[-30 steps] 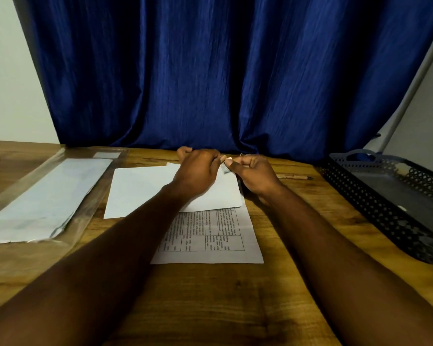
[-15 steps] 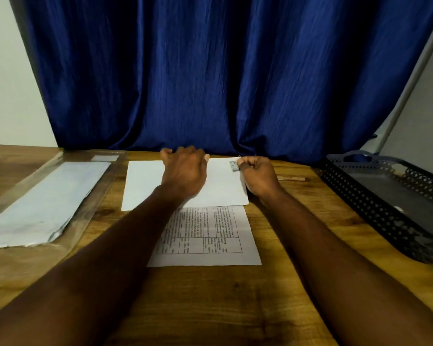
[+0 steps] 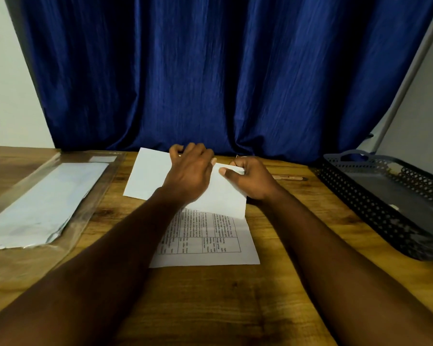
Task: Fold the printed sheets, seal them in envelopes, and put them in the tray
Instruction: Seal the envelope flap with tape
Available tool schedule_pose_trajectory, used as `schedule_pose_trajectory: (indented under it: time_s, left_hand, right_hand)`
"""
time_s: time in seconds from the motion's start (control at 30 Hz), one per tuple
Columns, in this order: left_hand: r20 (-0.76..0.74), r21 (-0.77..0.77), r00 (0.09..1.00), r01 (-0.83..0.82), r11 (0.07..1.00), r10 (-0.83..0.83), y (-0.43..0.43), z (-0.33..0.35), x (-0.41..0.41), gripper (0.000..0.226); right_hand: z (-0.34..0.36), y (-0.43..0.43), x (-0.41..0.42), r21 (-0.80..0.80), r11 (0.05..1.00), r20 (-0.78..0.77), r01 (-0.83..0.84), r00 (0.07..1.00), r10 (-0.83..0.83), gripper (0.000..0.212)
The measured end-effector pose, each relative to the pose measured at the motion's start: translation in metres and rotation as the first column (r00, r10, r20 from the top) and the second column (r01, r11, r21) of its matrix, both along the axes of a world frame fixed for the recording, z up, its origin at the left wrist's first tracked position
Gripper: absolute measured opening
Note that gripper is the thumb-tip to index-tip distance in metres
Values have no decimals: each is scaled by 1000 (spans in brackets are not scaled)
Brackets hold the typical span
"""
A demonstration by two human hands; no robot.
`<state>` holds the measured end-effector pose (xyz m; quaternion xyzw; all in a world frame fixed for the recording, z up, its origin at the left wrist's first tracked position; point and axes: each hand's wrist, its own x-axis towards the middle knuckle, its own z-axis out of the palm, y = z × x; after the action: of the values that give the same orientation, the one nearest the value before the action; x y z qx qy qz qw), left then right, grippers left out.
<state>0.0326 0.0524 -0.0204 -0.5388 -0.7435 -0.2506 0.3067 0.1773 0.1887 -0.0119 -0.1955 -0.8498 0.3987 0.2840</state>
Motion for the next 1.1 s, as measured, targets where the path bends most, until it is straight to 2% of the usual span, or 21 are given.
schedule_pose_trajectory:
  time_s: [0.07, 0.17, 0.27, 0.33, 0.4, 0.43, 0.47, 0.5, 0.57, 0.7, 0.83, 0.93, 1.0, 1.1]
  left_hand:
    - [39, 16, 997, -68, 998, 67, -1, 2, 2, 23]
    - [167, 121, 954, -270, 955, 249, -2, 3, 3, 52]
    - [430, 251, 869, -375, 892, 244, -2, 3, 4, 66]
    - [676, 266, 730, -375, 888, 105, 2, 2, 4, 71]
    - [867, 324, 476, -311, 893, -148, 5, 6, 3, 65]
    - [903, 355, 348, -275, 893, -251, 5, 8, 4, 57]
    - [910, 385, 264, -245, 890, -320, 5, 8, 3, 48]
    - [902, 416, 222, -220, 882, -370, 6, 8, 2, 42]
    - [891, 441, 206, -183, 879, -404, 6, 12, 3, 38]
    - [892, 409, 233, -50, 911, -388, 6, 20, 15, 37]
    - [893, 396, 179, 125, 910, -413, 9, 16, 32, 30]
    - [888, 431, 116, 125, 893, -445, 12, 24, 42, 25]
    - [890, 440, 101, 62, 896, -444, 12, 30, 49, 37]
    - [893, 436, 119, 11, 900, -434, 19, 31, 62, 68]
  right_hand:
    - [-2, 4, -1, -163, 986, -49, 17, 998, -25, 20]
    - [-2, 12, -1, -438, 898, -208, 51, 966, -156, 13]
    - [-1, 18, 2, -616, 788, -262, 9, 941, -216, 20]
    - [1, 16, 1, -660, 751, -273, -30, 941, -202, 22]
    - [2, 12, 1, -659, 750, -272, -64, 949, -157, 21]
    - [2, 11, 0, -643, 763, -255, -66, 958, -132, 19]
    - [2, 12, 0, -624, 780, -228, -54, 967, -115, 17]
    - [2, 12, 0, -584, 812, -185, -21, 977, -108, 17]
    - [3, 13, 2, -481, 874, -110, 66, 985, -135, 22]
    - [6, 14, 3, -447, 877, -128, 176, 958, -258, 37]
    - [16, 7, 3, -481, 867, -220, 127, 940, -260, 22]
    - [24, -3, 8, -447, 887, -221, 116, 946, -236, 15]
    - [27, -3, 18, -426, 894, -214, 140, 944, -250, 14]
    - [36, 10, 48, -408, 893, -243, 188, 921, -305, 12]
